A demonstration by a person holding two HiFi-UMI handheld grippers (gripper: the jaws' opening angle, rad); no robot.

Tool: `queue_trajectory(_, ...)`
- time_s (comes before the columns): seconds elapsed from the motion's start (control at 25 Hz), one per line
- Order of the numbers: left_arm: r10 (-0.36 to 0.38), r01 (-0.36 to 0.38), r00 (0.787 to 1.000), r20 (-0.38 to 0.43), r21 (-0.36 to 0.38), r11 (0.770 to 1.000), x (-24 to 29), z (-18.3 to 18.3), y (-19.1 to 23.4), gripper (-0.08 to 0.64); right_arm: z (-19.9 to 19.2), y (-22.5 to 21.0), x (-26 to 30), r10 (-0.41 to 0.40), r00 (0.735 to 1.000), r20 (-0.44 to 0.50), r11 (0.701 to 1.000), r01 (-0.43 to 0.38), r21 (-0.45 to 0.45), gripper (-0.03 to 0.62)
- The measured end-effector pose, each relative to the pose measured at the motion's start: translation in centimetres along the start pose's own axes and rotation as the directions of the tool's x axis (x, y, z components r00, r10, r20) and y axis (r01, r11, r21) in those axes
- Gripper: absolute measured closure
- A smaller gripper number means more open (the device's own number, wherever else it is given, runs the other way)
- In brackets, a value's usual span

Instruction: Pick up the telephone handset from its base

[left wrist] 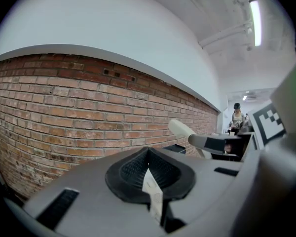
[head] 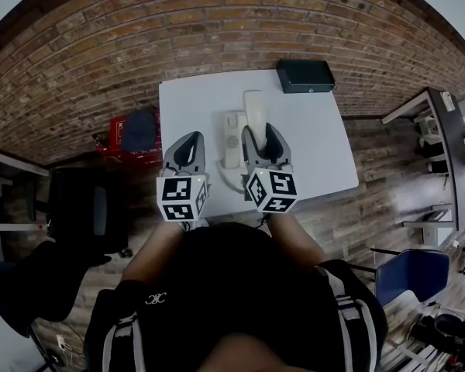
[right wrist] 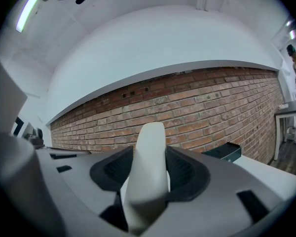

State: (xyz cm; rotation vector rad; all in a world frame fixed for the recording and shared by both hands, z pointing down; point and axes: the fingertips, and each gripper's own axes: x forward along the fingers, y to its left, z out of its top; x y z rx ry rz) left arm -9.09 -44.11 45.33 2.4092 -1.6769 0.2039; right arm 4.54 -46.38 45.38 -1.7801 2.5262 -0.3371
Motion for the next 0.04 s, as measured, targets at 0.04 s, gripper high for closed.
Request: queue_trajectory(0.04,0.000,0.000,1.000,0.000,0.001,1.000,-0.06,0.01,-0.06,0.557,-0.10,-0.07,-0.02,-0.002,1.000,-0.003,1.000,0.002,0.002,0.397)
